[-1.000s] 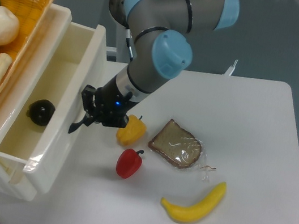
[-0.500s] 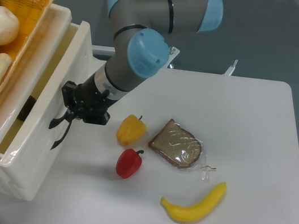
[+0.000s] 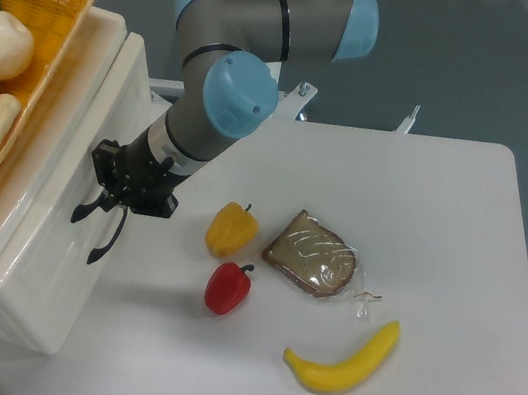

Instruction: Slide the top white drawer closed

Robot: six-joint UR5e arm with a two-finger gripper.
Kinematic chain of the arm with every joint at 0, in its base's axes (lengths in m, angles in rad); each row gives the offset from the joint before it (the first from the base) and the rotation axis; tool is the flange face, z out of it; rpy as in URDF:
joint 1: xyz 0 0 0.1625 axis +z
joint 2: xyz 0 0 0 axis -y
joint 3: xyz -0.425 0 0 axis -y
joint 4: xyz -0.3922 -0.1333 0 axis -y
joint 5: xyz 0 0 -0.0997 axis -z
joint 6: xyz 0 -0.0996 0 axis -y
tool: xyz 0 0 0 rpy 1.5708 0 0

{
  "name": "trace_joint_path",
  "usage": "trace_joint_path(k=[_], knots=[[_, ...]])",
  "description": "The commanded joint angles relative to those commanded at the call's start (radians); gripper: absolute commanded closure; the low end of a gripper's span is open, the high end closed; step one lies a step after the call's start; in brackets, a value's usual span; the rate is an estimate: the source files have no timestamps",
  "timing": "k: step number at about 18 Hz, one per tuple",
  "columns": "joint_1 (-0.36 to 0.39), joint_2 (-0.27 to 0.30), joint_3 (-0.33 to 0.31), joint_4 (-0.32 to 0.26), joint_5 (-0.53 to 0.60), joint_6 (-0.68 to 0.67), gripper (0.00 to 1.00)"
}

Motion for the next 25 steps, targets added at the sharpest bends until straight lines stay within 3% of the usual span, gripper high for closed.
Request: trace_joint_path(k=[2, 3, 4, 6, 8, 9, 10, 11, 16, 19, 25], knots=[[0.000, -0.002, 0.000, 0.000, 0.002, 0.000, 0.99], [0.002, -0.003, 0.002, 0.000, 0.002, 0.002, 0.92], [0.008, -0.003, 0.003, 0.000, 0.003, 0.003, 0.82], [0.035, -0.003, 0.012, 0.002, 0.011, 0.009, 0.53], [0.080, -0.005, 0.035, 0.002, 0.014, 0.009, 0.44], [0.096, -0.005, 0.046, 0.002, 0.015, 0.011, 0.35], [0.115, -0.005, 0.058, 0.003, 0.017, 0.011, 0.12], [0.127, -0.006, 0.069, 0.005, 0.026, 0.011, 0.00], [0.178, -0.023, 0.092, 0.038, 0.158, 0.034, 0.00], [0.233, -0.047, 0.094, 0.090, 0.285, 0.159, 0.00], [0.351, -0.081, 0.103, 0.106, 0.428, 0.380, 0.00]])
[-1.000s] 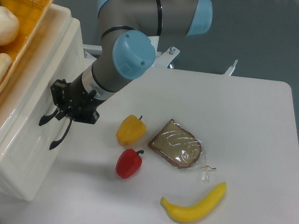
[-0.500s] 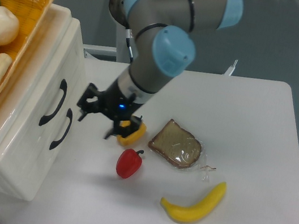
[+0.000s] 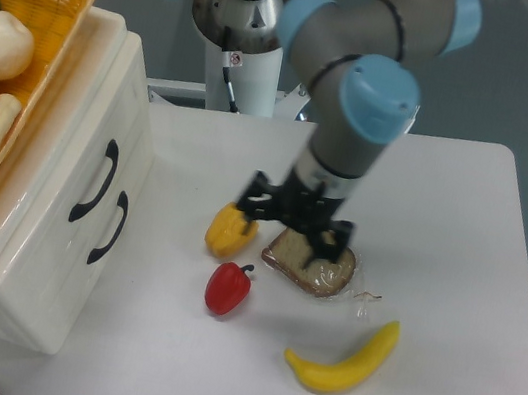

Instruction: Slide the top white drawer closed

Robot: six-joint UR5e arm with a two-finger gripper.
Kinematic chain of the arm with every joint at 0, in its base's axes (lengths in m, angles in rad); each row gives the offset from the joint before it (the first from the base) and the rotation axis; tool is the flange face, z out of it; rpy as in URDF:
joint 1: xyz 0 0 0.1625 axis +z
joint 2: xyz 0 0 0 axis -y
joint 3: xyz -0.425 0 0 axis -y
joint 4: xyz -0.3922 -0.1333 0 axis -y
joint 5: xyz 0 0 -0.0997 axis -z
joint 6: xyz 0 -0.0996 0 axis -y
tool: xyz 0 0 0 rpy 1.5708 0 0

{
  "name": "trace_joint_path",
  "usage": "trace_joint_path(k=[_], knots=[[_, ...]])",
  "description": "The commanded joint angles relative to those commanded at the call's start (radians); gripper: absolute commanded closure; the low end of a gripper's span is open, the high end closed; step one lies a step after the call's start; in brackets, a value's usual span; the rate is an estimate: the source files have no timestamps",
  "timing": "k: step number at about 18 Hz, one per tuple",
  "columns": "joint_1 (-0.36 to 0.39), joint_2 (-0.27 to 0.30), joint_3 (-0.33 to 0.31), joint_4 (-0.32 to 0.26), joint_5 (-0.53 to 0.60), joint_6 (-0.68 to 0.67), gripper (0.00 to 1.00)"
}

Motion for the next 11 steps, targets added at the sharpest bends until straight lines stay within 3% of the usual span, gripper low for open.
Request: trace_joint_path(k=[5, 11], knots=[[0.074, -0.066, 0.043, 0.000, 0.072, 0.330, 0.00], [0.109, -0.126, 0.083, 0.063, 0.075, 0.442, 0.00]])
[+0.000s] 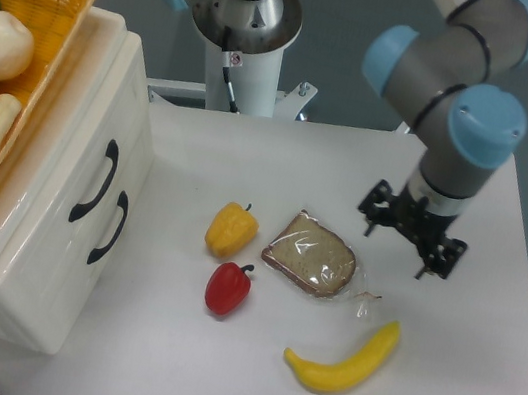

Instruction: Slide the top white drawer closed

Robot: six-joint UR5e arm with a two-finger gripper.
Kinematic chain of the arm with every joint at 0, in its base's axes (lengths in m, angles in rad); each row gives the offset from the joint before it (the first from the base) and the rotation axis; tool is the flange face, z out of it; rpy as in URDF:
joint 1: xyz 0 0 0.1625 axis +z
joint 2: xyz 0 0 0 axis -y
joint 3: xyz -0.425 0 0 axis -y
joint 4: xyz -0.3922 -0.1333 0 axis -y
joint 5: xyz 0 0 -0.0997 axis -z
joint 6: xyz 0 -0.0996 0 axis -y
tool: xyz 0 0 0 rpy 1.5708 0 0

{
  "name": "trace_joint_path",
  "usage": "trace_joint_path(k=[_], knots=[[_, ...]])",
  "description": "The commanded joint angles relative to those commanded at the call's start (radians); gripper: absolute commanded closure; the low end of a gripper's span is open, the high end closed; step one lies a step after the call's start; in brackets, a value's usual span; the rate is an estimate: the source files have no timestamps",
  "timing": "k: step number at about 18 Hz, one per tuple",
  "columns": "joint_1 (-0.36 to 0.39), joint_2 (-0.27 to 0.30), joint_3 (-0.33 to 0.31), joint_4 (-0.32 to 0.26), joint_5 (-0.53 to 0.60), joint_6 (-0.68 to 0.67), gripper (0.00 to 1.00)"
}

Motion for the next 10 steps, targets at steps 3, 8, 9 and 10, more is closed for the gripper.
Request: trace_joint_path(k=[3, 8, 9, 10], knots=[[0.006, -0.012, 0.003, 0.008, 0.021, 0.029, 0.00], [0.006, -0.019, 0.003, 0.014, 0.041, 0.029, 0.00], [0.006, -0.020, 0.003, 0.014, 0.041, 0.029, 0.00], [0.006, -0.020, 0.003, 0.014, 0.041, 0.029, 0.00]])
